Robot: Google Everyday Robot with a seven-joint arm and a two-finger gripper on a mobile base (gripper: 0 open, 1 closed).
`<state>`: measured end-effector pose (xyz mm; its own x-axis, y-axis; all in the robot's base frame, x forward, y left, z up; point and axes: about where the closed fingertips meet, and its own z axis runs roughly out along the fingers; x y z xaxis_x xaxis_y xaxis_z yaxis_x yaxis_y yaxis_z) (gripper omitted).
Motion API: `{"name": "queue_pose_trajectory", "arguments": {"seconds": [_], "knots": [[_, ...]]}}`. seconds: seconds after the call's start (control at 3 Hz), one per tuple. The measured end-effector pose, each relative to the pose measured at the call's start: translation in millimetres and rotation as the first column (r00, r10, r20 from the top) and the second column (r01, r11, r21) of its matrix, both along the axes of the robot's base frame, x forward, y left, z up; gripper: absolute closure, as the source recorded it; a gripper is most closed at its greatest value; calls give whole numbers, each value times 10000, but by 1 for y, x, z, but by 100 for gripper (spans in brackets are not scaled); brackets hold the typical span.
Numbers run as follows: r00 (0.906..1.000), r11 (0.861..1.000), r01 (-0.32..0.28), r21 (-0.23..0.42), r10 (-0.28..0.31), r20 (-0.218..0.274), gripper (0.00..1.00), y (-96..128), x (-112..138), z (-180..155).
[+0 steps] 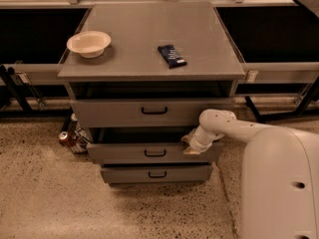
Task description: Open middle drawer
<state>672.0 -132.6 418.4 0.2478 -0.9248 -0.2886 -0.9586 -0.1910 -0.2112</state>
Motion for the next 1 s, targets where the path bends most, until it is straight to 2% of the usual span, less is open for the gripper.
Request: {"name": "queue_pose_trajectory", "arguments": {"seconds": [0.33,1.0], "knots": [[10000,10000,0,0,0,0,100,0,0,7],[10000,10000,-1,0,1,-1,51,0,0,10]]}}
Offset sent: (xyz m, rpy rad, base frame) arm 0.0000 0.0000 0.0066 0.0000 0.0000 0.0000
